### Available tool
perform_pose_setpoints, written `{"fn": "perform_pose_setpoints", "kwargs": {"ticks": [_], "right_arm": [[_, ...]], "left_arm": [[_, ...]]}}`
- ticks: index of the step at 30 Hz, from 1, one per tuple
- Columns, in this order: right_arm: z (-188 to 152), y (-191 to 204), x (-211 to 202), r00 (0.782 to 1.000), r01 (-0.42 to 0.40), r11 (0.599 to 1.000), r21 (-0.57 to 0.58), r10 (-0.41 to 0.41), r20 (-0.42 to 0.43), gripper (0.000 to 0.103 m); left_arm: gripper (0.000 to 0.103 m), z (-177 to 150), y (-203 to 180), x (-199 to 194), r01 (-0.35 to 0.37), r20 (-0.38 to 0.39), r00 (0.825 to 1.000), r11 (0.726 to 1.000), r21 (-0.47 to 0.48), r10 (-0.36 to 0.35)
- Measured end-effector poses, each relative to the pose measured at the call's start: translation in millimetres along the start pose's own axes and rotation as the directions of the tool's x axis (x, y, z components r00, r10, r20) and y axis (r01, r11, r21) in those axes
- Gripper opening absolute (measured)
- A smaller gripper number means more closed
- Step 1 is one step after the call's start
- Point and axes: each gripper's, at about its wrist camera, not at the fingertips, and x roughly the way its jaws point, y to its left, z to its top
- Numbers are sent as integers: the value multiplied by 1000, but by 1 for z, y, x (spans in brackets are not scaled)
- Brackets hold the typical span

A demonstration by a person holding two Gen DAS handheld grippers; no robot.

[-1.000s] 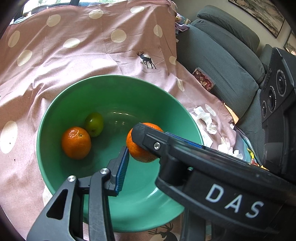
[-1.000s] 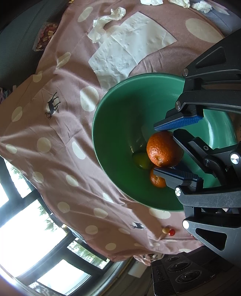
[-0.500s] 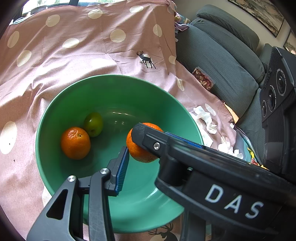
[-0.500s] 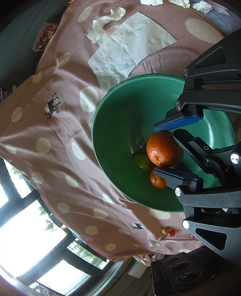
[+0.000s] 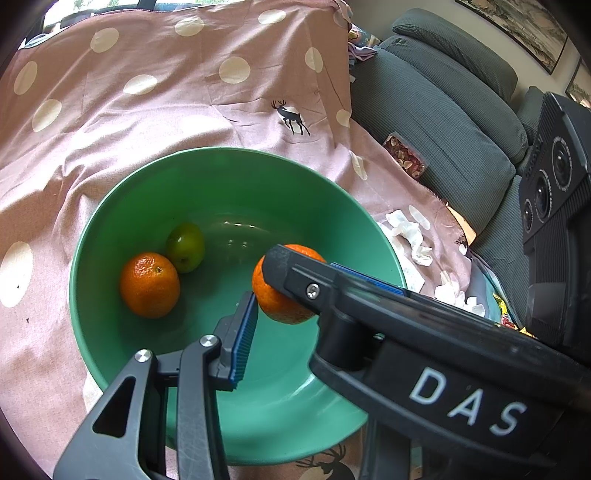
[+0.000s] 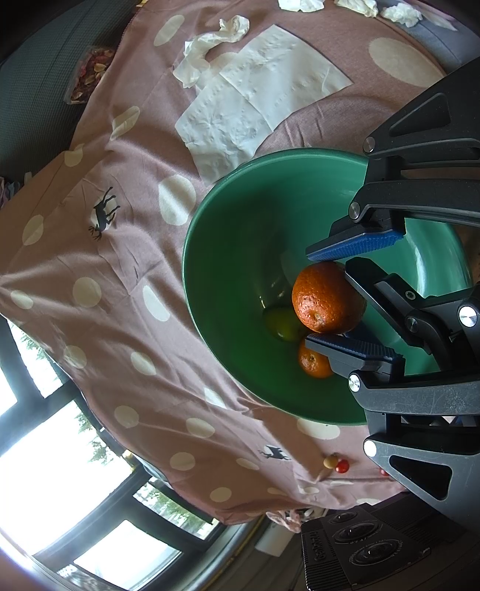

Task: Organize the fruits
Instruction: 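Lower the orange into the bowl and open the right gripper, then move the right gripper back to the green-yellow apple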

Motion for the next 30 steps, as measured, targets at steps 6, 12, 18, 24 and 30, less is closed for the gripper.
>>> {"fn": "perform_pose_setpoints", "kwargs": {"ticks": [6,12,18,24,30], "right_arm": [[0,1,0,1000,1,1000,0,-1,0,43],[0,-6,-1,1000,-1,1000,18,1,4,43],[2,-8,-9,999,-29,999,24,28,37,43],[4,0,-22,993,-46,998,36,42,109,43],[3,15,-18,994,-67,998,19,65,88,43]], "left_arm": [[38,0,-1,1,-2,2,1000,1000,-4,2],[39,-1,-3,-4,-2,15,1000,1000,-4,2],[47,-1,-2,-22,-13,52,999,1000,-2,13],[71,-9,9,-59,-50,118,992,999,3,49],[74,-24,42,-103,-181,145,972,983,-41,185]]}}
